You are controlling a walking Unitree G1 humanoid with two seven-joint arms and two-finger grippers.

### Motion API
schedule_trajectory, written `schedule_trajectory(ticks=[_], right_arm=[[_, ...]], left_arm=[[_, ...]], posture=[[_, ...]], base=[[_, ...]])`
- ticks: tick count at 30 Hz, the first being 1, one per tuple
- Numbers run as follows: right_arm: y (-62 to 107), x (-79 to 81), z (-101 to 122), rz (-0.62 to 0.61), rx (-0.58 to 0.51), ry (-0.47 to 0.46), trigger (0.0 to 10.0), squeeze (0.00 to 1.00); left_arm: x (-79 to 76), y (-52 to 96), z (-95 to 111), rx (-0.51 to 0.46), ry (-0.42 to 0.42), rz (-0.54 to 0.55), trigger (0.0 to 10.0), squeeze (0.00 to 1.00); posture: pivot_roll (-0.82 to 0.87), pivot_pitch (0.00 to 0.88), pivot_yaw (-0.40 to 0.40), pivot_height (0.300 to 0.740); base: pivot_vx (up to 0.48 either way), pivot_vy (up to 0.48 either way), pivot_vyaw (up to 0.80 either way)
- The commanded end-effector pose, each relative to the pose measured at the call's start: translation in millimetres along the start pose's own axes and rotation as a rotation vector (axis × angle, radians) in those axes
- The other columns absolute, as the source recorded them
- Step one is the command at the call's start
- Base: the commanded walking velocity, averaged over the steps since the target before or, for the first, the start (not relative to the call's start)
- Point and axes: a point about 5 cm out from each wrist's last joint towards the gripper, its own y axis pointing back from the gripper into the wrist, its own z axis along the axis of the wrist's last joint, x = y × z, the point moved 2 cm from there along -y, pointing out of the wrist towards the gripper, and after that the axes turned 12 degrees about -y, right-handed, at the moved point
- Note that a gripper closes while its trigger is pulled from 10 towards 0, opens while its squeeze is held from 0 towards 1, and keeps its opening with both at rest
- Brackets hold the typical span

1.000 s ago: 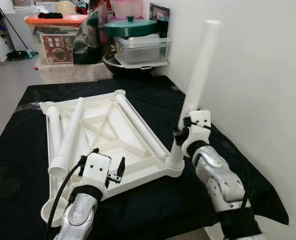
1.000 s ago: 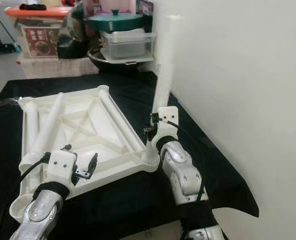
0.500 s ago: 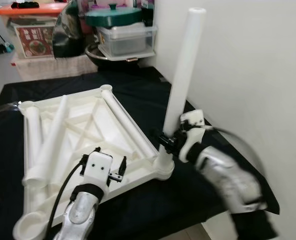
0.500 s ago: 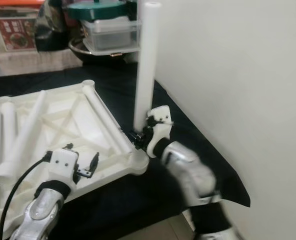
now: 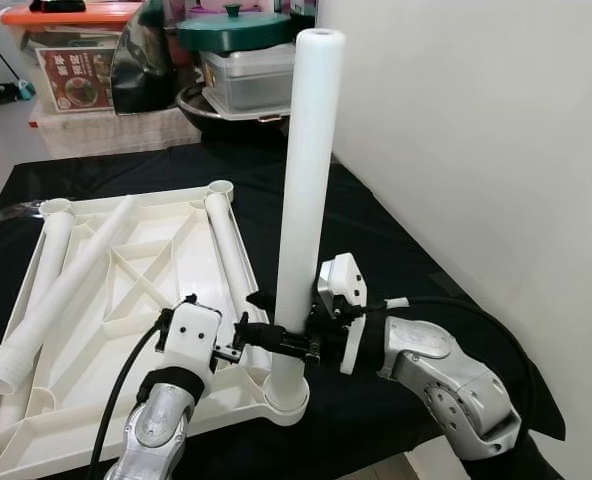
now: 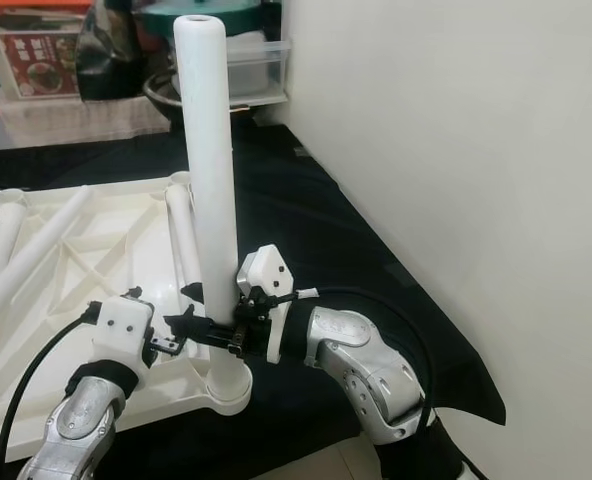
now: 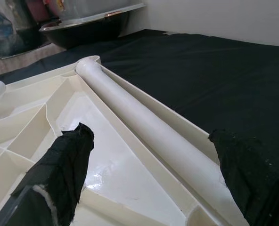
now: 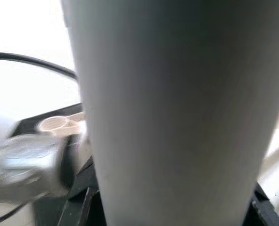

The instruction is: Building children table

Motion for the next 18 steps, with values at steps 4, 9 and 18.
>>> schedule_trajectory(ticks=[4,9,18], right_arm=[[28.8,-86.6,-16.1,-0.752,-0.009,-0.057,0.0,0.00],[68.2,-104.5,-23.9,-1.158,-0.041,-0.062,0.0,0.00],[32.7,-77.0,-2.2,-0.886,-0.170,-0.072,10.0,1.00]], left_arm=[[-3.1,0.2,-0.7,-0.002,-0.010,-0.012,10.0,0.00],[-3.0,0.8,-1.1,0.000,-0.010,-0.012,10.0,0.00],[-4.0,0.3,-2.2,0.002,-0.009,-0.015,10.0,0.00]], posture=[[0.12,0.000,-0.064,0.740],[0.12,0.000,-0.064,0.740],[0.11,0.000,-0.059,0.740]], base=[[0.000,0.000,0.00],[0.000,0.000,0.00],[0.000,0.000,0.00]])
